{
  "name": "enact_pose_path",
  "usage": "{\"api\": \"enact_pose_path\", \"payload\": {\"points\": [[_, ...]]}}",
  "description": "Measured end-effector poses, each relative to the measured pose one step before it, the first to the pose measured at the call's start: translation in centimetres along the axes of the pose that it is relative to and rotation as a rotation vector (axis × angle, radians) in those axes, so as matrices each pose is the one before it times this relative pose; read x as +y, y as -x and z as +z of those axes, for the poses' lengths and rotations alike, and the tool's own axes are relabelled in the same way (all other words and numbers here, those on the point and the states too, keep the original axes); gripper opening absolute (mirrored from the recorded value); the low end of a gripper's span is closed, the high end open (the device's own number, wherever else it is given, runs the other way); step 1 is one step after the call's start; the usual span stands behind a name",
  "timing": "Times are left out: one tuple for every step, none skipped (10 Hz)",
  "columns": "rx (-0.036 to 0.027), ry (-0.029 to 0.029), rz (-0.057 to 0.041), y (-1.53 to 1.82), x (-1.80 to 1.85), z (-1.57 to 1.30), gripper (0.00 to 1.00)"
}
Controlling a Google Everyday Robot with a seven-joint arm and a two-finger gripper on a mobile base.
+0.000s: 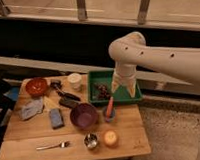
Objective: Wipe table surface with brush
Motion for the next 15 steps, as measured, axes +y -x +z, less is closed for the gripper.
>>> {"api": "enact_pose_path", "payload": {"points": [[-0.00002, 0.00002, 0.00007, 0.002, -0.002, -0.002, 0.65], [0.00008, -0.00008, 0.00003, -0.001, -0.001, 0.005, 0.65], [-0.00009, 0.00008, -0.00007, 0.001, 0.003, -0.005, 0.65], [0.00007, 0.00002, -0.00003, -0.002, 0.002, 0.002, 0.65], [-0.00001, -0.00002, 0.00006, 0.002, -0.003, -0.001, 0.65], [0.00003, 0.00002, 0.0, 0.0, 0.0, 0.001, 0.65], [0.00149, -0.00053, -0.00003, -0.009, 0.0, 0.09, 0.65], [-0.00029, 0.00007, 0.00001, 0.002, 0.001, -0.019, 0.65], [-0.00047, -0.00075, -0.00065, 0.008, -0.004, 0.014, 0.65], [-0.00501, -0.00379, -0.00282, 0.092, -0.036, 0.004, 0.65], [-0.01785, -0.005, -0.00863, 0.286, 0.023, -0.12, 0.65], [-0.03227, 0.01008, -0.01031, 0.716, 0.452, -0.175, 0.65], [-0.03217, 0.0212, -0.0189, 1.366, 1.04, -0.115, 0.65], [-0.02876, 0.03279, -0.02721, 1.971, 1.448, -0.071, 0.65], [-0.01973, 0.03307, -0.031, 1.683, 1.802, -0.025, 0.65]]}}
